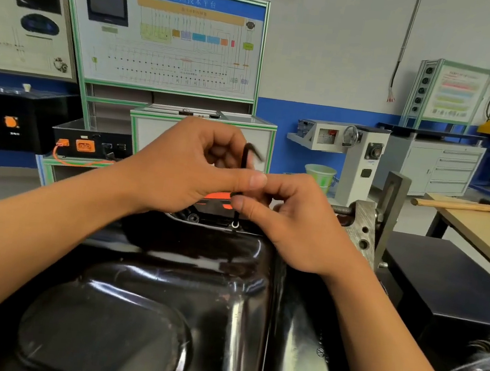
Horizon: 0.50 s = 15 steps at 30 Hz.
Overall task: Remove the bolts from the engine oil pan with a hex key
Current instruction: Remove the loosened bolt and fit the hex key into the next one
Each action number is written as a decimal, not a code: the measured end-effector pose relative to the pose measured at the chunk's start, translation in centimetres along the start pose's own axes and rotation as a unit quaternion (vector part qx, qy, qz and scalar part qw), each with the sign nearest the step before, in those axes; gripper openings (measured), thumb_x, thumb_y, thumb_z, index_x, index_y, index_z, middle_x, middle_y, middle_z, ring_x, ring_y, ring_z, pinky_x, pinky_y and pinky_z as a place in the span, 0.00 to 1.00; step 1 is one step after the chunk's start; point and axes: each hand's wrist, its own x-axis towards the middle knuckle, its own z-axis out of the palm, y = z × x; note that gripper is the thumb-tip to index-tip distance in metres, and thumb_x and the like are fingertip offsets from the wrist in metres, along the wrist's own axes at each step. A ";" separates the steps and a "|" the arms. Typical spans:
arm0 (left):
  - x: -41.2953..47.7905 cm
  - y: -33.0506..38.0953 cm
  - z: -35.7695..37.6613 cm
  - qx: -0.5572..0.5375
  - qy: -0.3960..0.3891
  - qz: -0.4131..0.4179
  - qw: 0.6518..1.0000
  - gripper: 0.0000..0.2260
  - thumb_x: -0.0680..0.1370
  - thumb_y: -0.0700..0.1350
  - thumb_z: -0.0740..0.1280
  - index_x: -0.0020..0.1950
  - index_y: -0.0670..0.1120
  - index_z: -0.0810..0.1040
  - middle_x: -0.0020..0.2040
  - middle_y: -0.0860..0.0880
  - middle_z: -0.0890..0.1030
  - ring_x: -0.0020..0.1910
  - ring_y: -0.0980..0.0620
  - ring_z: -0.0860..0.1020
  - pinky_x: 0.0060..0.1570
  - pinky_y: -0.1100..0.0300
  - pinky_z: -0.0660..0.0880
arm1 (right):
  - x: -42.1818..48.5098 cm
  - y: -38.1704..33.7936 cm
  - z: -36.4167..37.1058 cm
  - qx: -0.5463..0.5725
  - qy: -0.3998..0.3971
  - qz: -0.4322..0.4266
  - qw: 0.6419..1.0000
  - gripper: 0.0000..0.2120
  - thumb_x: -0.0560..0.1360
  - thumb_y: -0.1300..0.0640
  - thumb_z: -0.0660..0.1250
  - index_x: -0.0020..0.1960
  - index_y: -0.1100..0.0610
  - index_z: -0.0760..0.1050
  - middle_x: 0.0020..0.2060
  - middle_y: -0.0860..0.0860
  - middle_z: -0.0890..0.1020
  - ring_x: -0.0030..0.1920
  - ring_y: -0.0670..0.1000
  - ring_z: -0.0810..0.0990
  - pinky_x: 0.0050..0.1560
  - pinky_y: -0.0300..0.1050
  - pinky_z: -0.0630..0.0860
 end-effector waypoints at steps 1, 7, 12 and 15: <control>-0.1 0.0 -0.1 0.006 -0.011 0.000 1.000 0.11 0.69 0.50 0.73 0.46 0.44 0.83 0.41 0.47 0.85 0.41 0.50 0.83 0.47 0.62 0.80 | 0.0 0.0 -0.1 -0.009 -0.007 -0.003 1.000 0.07 0.78 0.59 0.71 0.43 0.60 0.82 0.35 0.65 0.80 0.34 0.60 0.76 0.41 0.60 0.74; -0.3 0.0 -0.4 0.039 -0.012 0.009 0.999 0.06 0.71 0.48 0.72 0.48 0.52 0.85 0.42 0.53 0.86 0.43 0.57 0.83 0.50 0.69 0.77 | 0.0 0.0 -0.4 -0.022 -0.041 0.000 0.999 0.12 0.79 0.59 0.69 0.40 0.64 0.78 0.33 0.62 0.77 0.34 0.59 0.72 0.37 0.53 0.71; -0.2 0.1 -0.1 0.032 0.038 0.009 0.999 0.10 0.65 0.50 0.75 0.38 0.45 0.82 0.38 0.44 0.84 0.40 0.46 0.81 0.47 0.53 0.78 | 0.1 0.1 -0.2 0.023 0.021 0.015 0.999 0.07 0.71 0.56 0.78 0.37 0.51 0.82 0.28 0.52 0.78 0.30 0.48 0.70 0.34 0.41 0.69; -0.2 0.1 0.1 0.032 0.031 0.018 0.999 0.12 0.65 0.50 0.75 0.38 0.43 0.80 0.38 0.44 0.83 0.41 0.45 0.81 0.47 0.52 0.78 | 0.1 0.1 -0.3 0.043 0.037 0.028 0.998 0.07 0.69 0.58 0.79 0.42 0.61 0.85 0.32 0.56 0.84 0.31 0.45 0.75 0.35 0.36 0.73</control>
